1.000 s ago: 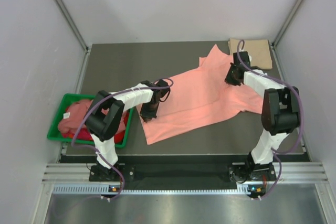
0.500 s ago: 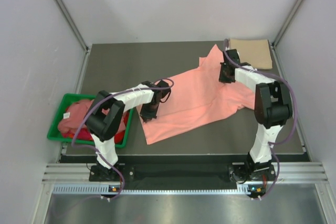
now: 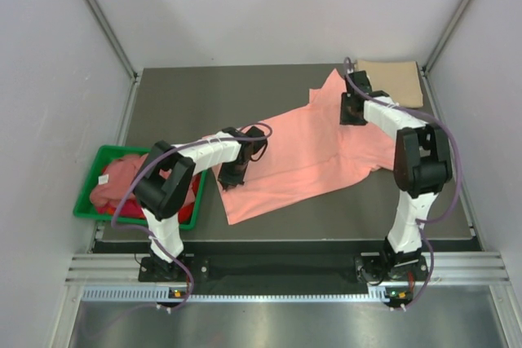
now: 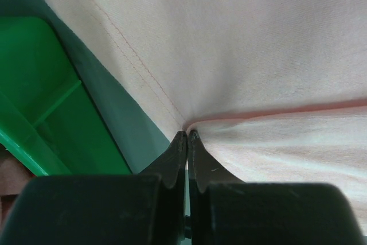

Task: Fold and stack the t-shirts
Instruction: Fold the tshirt

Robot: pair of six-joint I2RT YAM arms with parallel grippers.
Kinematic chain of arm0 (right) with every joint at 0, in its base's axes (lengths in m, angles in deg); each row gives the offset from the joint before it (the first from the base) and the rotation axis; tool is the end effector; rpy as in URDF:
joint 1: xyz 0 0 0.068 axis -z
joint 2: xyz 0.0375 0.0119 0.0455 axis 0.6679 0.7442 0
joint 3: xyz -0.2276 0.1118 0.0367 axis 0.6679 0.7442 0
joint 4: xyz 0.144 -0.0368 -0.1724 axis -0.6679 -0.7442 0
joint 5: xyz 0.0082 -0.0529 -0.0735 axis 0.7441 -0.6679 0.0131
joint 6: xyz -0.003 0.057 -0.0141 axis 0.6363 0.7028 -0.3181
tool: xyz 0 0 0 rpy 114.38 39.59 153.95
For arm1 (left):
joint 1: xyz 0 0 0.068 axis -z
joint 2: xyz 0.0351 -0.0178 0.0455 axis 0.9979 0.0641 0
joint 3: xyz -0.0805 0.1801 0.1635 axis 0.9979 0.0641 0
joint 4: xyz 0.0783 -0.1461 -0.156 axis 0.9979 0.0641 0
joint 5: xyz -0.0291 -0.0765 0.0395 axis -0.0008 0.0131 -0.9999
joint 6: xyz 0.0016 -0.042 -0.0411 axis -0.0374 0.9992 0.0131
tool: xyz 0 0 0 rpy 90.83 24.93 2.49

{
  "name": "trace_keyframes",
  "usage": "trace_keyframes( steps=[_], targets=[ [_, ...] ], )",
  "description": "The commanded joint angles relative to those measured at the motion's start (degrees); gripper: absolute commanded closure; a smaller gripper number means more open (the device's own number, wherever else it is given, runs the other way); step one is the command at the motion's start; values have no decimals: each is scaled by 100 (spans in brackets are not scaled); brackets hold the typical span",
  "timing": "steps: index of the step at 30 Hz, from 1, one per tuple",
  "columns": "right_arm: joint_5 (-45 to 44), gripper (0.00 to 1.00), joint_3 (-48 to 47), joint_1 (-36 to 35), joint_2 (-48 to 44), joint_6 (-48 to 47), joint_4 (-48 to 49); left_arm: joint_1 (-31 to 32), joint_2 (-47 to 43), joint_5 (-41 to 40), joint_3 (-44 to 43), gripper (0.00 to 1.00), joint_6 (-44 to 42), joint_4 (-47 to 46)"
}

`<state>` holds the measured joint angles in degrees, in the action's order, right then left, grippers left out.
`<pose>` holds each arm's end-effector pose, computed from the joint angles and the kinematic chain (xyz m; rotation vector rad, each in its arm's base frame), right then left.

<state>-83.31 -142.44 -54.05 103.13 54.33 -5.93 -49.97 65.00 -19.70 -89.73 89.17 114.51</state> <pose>0.3804 0.0729 0.1971 0.0966 2.5156 -0.0878 0.2423 -0.1619 0.1572 0.3187 2.9441 0.4159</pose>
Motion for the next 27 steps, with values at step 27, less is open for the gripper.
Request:
trace_keyframes(
  steps=[27],
  targets=[
    [1062, 65, -1631, 1952, 1013, -1807, -558, 187, -77, -230, 443, 100, -105, -149]
  ],
)
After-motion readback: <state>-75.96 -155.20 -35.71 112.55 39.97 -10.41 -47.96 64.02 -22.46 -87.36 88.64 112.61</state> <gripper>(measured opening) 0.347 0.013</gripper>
